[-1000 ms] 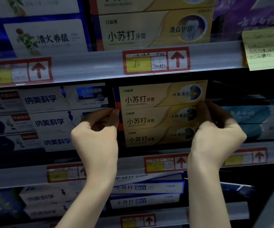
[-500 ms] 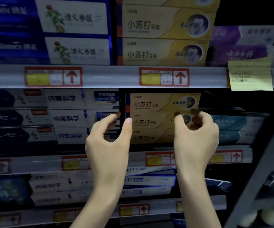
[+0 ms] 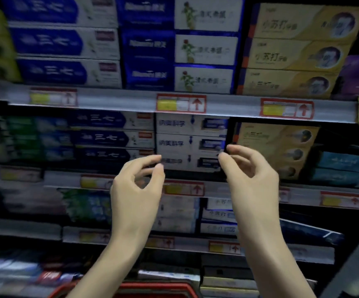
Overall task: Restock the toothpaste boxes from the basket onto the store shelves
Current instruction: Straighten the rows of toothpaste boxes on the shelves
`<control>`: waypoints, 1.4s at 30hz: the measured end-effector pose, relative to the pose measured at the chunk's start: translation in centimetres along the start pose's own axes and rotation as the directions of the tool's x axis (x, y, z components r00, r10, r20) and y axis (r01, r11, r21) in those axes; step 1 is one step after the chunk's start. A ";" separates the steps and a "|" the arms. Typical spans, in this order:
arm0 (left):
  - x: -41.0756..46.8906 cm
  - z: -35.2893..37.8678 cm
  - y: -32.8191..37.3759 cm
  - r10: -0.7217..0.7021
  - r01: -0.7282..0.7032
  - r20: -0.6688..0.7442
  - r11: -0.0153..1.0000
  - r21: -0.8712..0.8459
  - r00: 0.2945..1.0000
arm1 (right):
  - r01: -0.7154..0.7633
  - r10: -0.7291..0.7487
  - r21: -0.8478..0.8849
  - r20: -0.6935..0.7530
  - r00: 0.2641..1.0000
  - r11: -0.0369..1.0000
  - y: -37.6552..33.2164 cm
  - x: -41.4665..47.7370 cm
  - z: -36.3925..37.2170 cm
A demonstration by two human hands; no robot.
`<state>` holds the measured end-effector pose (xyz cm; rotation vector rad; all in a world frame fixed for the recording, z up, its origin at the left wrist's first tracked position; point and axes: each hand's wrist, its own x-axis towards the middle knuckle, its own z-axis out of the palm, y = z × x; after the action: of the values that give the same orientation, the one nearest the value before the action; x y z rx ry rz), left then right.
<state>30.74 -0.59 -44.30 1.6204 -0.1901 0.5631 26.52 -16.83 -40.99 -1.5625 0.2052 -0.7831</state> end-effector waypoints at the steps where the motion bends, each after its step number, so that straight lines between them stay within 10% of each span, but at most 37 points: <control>1: 0.1 -2.0 -0.6 -0.007 0.007 -0.007 1.000 0.026 1.000 | -0.016 0.015 0.027 0.044 0.999 0.999 0.1 -1.3 1.3; 24: 4.1 -33.7 -20.2 -0.275 0.260 -0.015 0.886 0.385 0.961 | -0.129 0.171 -0.135 0.367 0.914 0.982 8.9 -20.0 27.6; 42: 15.8 -41.1 -33.3 -0.166 0.199 -0.116 0.896 0.397 0.979 | -0.243 0.290 -0.226 0.207 0.934 0.944 20.6 -21.3 46.1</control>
<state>49.06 47.11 -65.17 1.9913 0.1509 0.5430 43.97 28.93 -65.56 -1.7551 0.3199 -0.3650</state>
